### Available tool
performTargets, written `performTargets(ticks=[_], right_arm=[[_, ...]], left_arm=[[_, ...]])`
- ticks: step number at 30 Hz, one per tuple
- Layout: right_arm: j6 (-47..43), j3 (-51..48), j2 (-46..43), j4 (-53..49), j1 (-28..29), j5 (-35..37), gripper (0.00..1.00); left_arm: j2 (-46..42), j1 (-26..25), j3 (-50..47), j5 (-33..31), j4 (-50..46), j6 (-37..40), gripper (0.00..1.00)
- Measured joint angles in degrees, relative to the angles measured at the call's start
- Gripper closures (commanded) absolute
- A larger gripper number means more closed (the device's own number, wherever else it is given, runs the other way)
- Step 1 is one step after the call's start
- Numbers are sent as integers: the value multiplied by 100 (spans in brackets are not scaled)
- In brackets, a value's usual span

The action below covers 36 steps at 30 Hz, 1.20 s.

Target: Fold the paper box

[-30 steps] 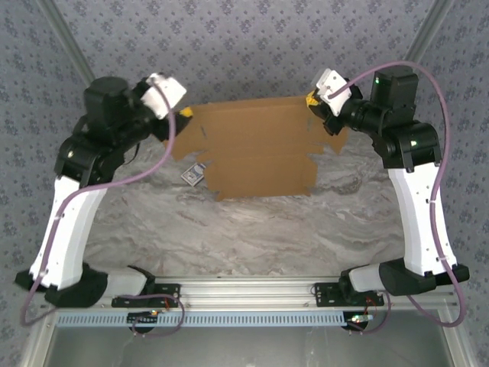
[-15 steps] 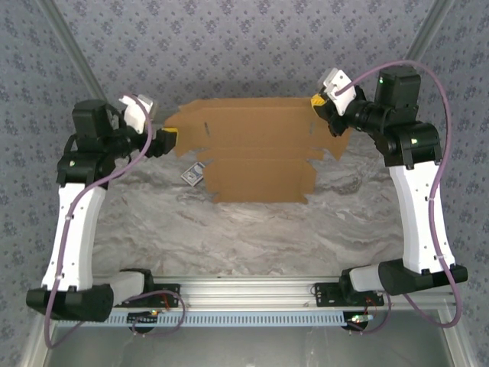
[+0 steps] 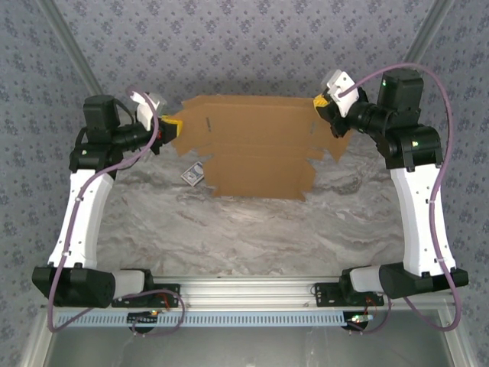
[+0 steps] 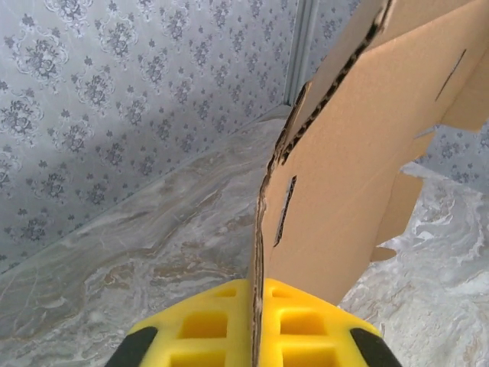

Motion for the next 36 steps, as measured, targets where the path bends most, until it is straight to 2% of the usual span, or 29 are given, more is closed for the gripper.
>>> performTargets(ticks=[6,8,11,16,21,28,36], right_arm=[[-127,-120,-90,66,-7,-11,49],[-203,-122,-107,94,9,-31,39],[-245,-120,-127,125,48,-48,30],[-306,234,-9,22,249,-68,23],[-444,920,236,-306,566,-111,21],[-564,1379,551,-944,793,-273,30],[-564,1709,931,-1670,809,-575,29]], left_arm=[[107,9,466,4,-275,236,100],[107,4,632,26,-354,341,100],[107,4,791,46,-483,483,100],[149,4,907,90,-745,675,100],[221,-52,957,98,-863,798,100],[339,-138,1132,-9,-1091,883,100],[413,-186,1235,-160,-1224,885,100]])
